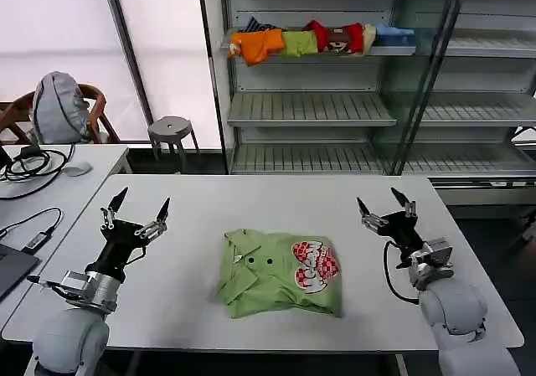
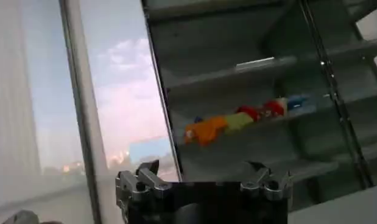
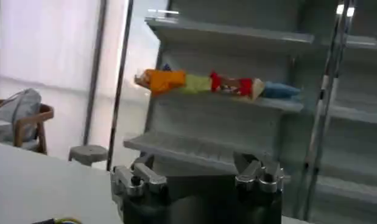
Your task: Fold and organize the clothes.
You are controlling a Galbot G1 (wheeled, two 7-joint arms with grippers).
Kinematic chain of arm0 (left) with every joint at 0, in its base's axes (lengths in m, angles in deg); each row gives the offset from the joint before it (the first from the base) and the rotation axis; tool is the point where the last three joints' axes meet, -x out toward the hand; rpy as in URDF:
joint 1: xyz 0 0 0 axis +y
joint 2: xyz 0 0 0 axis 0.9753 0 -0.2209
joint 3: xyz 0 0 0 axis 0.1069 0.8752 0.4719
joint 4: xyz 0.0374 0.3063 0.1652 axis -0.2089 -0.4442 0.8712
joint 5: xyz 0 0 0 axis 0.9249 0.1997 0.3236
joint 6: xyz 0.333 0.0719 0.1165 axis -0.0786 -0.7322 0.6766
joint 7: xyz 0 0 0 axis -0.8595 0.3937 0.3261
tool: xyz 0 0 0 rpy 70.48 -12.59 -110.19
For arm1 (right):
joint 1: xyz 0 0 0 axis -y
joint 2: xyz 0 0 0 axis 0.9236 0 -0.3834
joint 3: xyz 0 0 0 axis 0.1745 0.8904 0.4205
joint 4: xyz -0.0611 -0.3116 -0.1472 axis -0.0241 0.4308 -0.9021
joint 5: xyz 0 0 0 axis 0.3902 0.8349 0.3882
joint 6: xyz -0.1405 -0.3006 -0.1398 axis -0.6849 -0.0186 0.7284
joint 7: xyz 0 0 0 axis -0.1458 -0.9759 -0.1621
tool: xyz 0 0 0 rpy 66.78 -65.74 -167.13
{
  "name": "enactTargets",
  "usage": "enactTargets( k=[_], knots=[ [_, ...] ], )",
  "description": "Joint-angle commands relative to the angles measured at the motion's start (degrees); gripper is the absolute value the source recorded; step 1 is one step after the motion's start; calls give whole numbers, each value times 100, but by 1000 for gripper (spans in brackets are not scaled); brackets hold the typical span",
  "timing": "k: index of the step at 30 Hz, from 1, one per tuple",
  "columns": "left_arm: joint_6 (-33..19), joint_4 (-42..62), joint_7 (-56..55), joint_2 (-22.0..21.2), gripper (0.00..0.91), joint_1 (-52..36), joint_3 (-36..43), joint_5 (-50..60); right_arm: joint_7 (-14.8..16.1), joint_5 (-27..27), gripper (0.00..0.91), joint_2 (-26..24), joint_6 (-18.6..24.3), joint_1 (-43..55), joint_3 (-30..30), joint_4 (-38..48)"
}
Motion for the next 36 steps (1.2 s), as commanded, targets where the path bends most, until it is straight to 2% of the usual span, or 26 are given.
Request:
enactTargets(
  k=[1,6,15,24,36],
  knots=[
    [-70,219,-1,91,907,-324,233,66,-322,-44,907,-20,194,-161,-401,136],
    [-72,203,6,111,907,-336,245,76,-288,-39,907,-8,230,-187,-452,136],
    [-15,196,0,159,907,-342,258,55,-187,200,907,-107,598,-196,-580,166],
    [-351,210,-54,158,907,-299,263,199,-279,306,907,-94,692,-288,-538,95],
    [-471,255,-88,64,907,-133,165,339,-358,417,907,-72,827,-295,-380,90]
  ],
)
